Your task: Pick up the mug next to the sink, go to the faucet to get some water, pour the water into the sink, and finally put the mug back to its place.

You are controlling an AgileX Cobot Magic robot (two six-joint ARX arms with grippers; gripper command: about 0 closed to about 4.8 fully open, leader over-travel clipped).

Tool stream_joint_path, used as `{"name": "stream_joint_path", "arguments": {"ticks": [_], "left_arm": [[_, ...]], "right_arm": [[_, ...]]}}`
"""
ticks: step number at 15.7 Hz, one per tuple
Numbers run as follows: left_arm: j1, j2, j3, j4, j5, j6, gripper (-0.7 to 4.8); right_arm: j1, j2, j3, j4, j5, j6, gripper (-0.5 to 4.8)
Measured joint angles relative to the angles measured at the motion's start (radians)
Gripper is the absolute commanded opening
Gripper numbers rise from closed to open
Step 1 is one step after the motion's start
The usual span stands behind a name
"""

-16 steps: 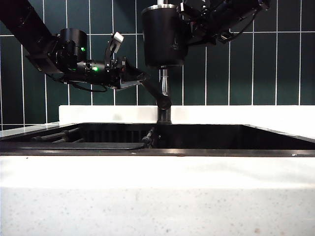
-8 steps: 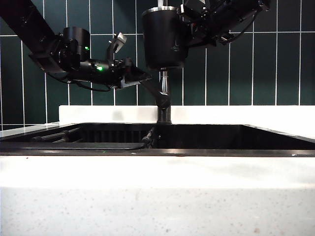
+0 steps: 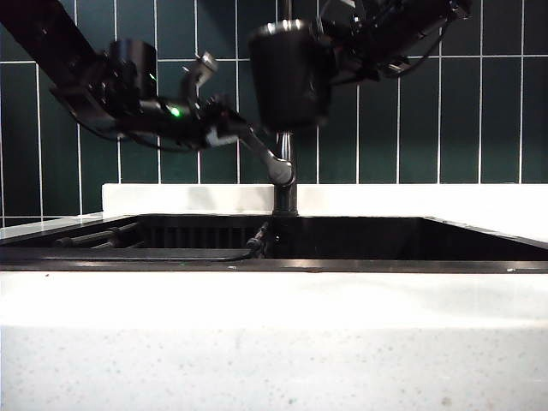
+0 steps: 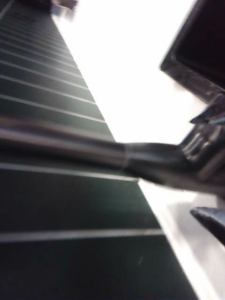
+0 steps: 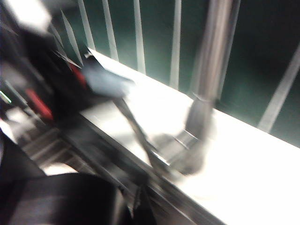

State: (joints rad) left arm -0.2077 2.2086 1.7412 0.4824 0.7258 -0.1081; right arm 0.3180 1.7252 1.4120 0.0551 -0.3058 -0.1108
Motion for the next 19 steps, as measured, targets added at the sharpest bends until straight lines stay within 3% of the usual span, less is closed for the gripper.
{"name": "stream_joint_path", "arguments": {"ticks": [3,6,8,10,11,13,15,18,19], "left_arm": [[0.014,-0.121,-0.001,-0.044,0.075,-0.116,2.15],[0.006,-0.277,0.0,-0.178,0.083,-0.129,2.15],[0.026,-0.365,0.0,-0.304,0.077,-0.097,2.15],[0.027,-0.433,-0.001,-0.545,0.016,0.04,2.14],[0.027,-0.454,-0.001,-0.669,-0.065,0.128,2.14],[0.029,-0.467,-0.001,-0.807,-0.187,0.21,2.13],[0.028,-0.467,-0.006,-0.943,-0.216,0.224,2.08],[0.028,-0.465,-0.039,-1.001,-0.218,0.228,0.71],[0.028,-0.466,-0.039,-1.011,-0.218,0.228,0.49]], "right_arm": [[-0.016,-0.01,-0.002,-0.079,0.087,-0.113,-0.01],[-0.051,-0.049,-0.003,-0.079,0.142,-0.18,-0.01],[-0.064,-0.058,-0.002,-0.097,0.202,-0.319,-0.01],[-0.06,-0.062,-0.002,-0.186,0.286,-0.505,-0.01],[-0.059,-0.062,-0.002,-0.232,0.309,-0.555,-0.01],[-0.059,-0.062,-0.003,-0.263,0.353,-0.568,-0.01],[-0.058,-0.062,-0.003,-0.263,0.418,-0.595,-0.01],[-0.044,-0.062,-0.002,-0.284,0.498,-0.752,-0.01],[-0.038,-0.062,-0.002,-0.301,0.51,-0.791,-0.01]]}}
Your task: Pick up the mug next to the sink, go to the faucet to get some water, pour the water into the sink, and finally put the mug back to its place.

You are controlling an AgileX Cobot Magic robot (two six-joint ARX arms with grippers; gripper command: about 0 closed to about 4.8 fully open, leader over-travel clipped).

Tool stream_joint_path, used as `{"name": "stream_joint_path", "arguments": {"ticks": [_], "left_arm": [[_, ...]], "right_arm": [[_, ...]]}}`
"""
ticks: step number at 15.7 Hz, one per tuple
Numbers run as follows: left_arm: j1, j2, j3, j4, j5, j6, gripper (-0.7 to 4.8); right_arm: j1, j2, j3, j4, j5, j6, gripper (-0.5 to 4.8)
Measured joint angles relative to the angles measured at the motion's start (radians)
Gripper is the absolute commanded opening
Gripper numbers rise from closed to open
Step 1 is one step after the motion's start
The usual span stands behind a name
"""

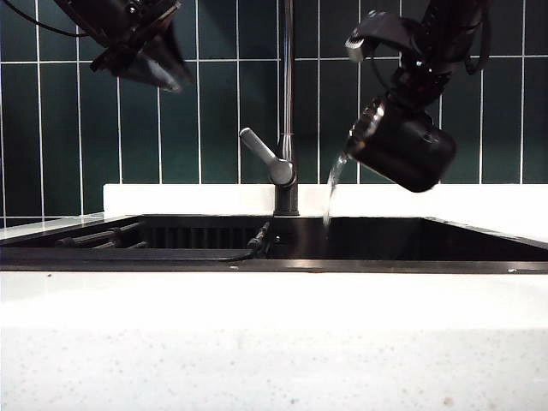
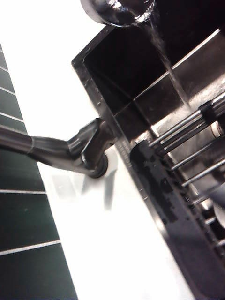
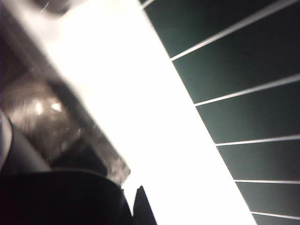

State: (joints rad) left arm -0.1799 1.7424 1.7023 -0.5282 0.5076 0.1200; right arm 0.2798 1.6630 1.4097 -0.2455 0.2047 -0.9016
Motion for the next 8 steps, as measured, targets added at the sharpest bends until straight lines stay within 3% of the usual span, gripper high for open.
{"name": "stream_joint_path", "arguments": {"ticks": [4,6,8], "left_arm": [[0.0,-0.002,0.0,-0.106,0.0,0.023,0.46],[0.0,-0.004,0.0,-0.16,0.0,0.027,-0.04],[0.0,-0.017,-0.001,-0.196,0.003,0.041,-0.06]], "right_arm": [[0.024,0.0,0.0,-0.014,0.041,-0.088,-0.01],[0.048,0.0,0.0,-0.019,0.056,-0.174,-0.01],[0.059,0.0,0.0,-0.016,0.055,-0.211,-0.01]]}}
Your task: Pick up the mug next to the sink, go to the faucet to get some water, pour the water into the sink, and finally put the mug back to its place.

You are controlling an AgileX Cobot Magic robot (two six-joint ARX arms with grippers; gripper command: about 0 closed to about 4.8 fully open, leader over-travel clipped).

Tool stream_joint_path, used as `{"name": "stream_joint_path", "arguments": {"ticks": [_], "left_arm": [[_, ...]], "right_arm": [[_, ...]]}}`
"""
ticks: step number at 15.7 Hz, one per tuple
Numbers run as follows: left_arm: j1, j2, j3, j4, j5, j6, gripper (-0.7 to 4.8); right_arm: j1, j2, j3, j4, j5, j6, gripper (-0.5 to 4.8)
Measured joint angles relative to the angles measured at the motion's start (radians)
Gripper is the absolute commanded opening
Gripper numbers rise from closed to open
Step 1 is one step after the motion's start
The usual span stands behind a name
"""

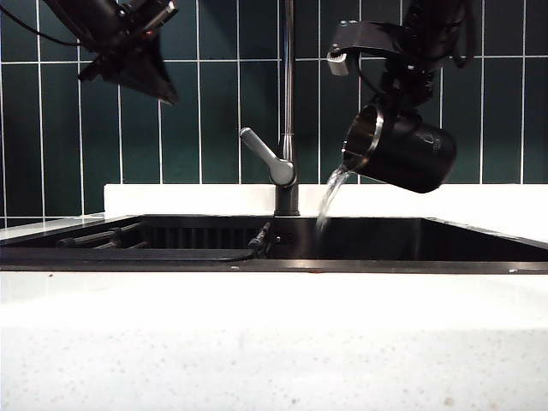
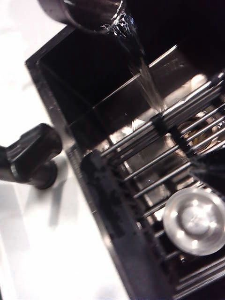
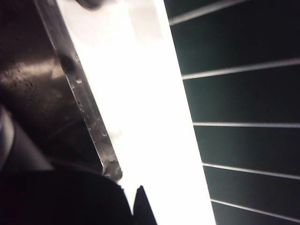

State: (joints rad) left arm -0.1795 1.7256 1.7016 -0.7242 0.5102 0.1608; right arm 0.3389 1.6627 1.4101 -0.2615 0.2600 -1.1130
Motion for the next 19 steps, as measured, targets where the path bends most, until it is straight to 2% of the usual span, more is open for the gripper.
{"name": "stream_joint_path", "arguments": {"ticks": [1,4,7,11,13,15,19], "left_arm": [[0.0,-0.008,0.0,-0.006,0.002,0.002,-0.06],[-0.001,-0.056,-0.009,-0.011,0.002,0.008,-0.06],[0.0,-0.119,-0.067,0.006,0.015,0.023,-0.06],[-0.001,-0.258,-0.253,0.089,0.02,0.023,-0.06],[-0.001,-0.314,-0.337,0.114,0.025,-0.005,-0.06],[-0.001,-0.361,-0.406,0.098,0.043,-0.021,-0.06],[-0.001,-0.493,-0.475,0.099,0.046,-0.039,-0.06]], "right_arm": [[0.001,0.0,0.0,0.0,0.002,-0.021,-0.01],[0.014,-0.006,0.0,0.0,0.028,-0.205,0.03],[0.018,-0.021,0.003,0.032,0.028,-0.263,0.13],[0.02,-0.028,0.002,0.026,0.032,-0.329,0.13],[0.021,-0.038,0.003,0.027,0.031,-0.401,0.13],[0.02,-0.042,0.003,0.028,0.026,-0.461,0.11],[0.042,-0.043,0.003,0.02,0.026,-0.502,-0.01]]}}
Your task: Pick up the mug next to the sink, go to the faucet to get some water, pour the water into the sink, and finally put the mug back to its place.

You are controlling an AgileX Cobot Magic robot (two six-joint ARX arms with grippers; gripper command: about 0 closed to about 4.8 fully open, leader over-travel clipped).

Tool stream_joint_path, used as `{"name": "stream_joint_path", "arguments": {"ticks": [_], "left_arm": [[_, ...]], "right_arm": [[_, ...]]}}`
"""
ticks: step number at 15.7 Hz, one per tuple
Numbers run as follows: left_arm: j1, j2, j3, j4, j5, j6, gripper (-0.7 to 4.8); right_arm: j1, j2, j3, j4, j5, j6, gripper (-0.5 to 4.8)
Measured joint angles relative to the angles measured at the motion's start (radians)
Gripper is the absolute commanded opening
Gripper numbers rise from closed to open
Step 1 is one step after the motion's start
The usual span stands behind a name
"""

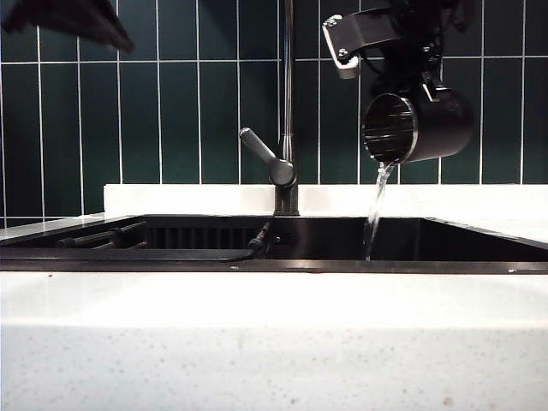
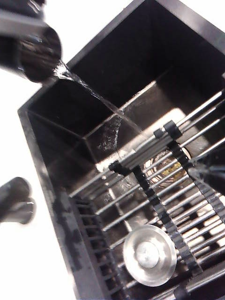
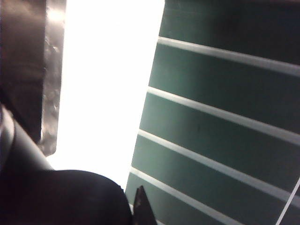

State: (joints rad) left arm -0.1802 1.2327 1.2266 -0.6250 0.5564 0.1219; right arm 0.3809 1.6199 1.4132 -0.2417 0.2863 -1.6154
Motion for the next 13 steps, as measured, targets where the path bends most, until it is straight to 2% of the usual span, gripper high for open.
{"name": "stream_joint_path", "arguments": {"ticks": [5,13], "left_arm": [[0.0,-0.098,-0.015,-0.023,-0.045,-0.008,-0.06],[0.0,-0.138,-0.016,-0.03,-0.049,-0.026,-0.06]], "right_arm": [[0.018,0.0,0.0,-0.024,-0.002,-0.006,-0.01],[0.019,-0.007,0.001,-0.04,-0.002,-0.005,-0.01]]}}
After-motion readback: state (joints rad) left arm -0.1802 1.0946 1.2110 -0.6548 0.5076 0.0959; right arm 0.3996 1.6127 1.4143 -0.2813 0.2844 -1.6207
